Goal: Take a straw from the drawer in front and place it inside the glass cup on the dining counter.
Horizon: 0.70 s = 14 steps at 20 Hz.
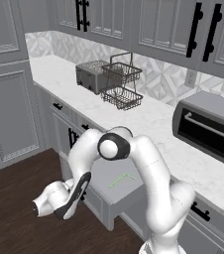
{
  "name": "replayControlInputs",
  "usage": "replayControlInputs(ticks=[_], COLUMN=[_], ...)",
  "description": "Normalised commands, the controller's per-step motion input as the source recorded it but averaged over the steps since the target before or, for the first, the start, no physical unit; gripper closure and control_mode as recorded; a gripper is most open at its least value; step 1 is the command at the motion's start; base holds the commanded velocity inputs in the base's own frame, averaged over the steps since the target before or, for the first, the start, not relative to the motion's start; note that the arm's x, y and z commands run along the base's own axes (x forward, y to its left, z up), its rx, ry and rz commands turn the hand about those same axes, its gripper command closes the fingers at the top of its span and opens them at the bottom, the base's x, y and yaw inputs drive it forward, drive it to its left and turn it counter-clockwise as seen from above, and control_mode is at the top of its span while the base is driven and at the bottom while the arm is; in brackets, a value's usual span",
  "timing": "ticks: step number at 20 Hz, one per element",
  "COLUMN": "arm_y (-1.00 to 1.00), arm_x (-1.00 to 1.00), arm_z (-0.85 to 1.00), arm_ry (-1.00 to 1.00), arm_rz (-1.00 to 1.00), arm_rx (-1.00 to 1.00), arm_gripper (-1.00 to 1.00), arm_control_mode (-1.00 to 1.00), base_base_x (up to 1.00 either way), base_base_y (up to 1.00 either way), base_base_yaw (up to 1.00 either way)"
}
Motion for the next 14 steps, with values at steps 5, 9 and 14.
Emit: replayControlInputs(ticks=[5,9,14], arm_y=[0.38,0.38,-0.03], arm_x=[-0.07,-0.18,-0.66], arm_z=[0.40,0.68,0.99], arm_ry=[0.20,0.14,-0.02], arm_rz=[0.00,0.00,0.01], arm_rx=[0.30,0.33,0.31], arm_gripper=[-1.00,-1.00,-1.00], arm_control_mode=[-1.00,-1.00,-1.00], base_base_x=[0.00,0.00,0.00], base_base_y=[0.00,0.00,0.00], base_base_yaw=[0.00,0.00,0.00])
